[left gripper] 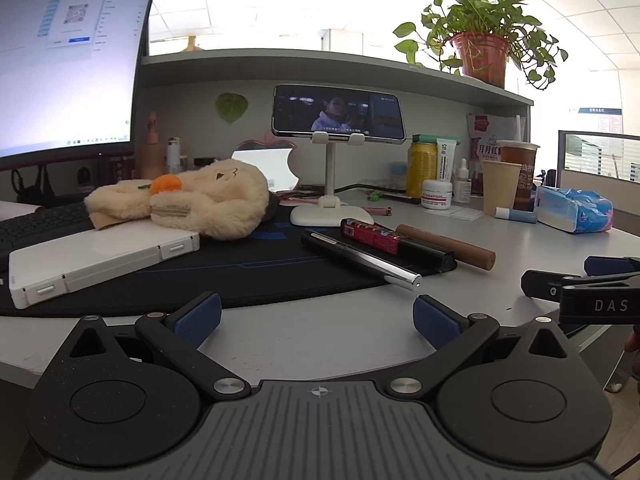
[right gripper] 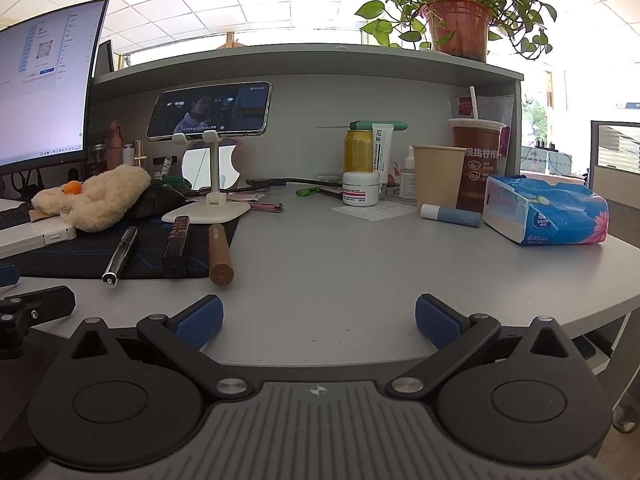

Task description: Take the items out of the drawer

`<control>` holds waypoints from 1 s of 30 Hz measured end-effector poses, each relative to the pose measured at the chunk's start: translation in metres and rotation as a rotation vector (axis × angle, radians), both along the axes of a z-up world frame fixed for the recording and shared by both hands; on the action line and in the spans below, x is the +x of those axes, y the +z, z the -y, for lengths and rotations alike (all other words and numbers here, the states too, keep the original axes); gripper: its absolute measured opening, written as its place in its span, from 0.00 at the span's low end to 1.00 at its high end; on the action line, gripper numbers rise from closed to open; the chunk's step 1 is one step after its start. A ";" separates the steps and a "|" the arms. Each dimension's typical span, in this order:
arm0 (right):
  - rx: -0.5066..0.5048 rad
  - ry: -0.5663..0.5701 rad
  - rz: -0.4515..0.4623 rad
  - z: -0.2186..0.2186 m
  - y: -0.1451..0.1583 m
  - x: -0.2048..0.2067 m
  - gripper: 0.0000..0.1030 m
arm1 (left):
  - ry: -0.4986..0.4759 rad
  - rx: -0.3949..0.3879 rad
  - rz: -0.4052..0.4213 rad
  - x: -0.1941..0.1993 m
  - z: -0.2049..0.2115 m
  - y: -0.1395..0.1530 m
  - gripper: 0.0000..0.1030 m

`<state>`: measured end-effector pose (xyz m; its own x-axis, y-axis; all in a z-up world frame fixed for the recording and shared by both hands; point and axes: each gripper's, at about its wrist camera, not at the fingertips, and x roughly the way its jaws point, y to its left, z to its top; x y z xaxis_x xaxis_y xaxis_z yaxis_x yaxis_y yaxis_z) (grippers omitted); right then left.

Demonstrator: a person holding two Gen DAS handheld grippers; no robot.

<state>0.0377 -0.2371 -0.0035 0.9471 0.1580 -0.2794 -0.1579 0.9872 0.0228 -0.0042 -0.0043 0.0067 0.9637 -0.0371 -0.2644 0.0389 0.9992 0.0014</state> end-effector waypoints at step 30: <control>0.020 0.015 0.032 0.004 0.007 -0.007 1.00 | -0.021 -0.054 0.000 -0.012 -0.004 0.007 1.00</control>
<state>0.0312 -0.2412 0.0030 0.9530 0.1776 -0.2453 -0.1739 0.9841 0.0367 -0.0158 -0.0004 0.0136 0.9625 -0.0712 -0.2618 0.0594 0.9968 -0.0529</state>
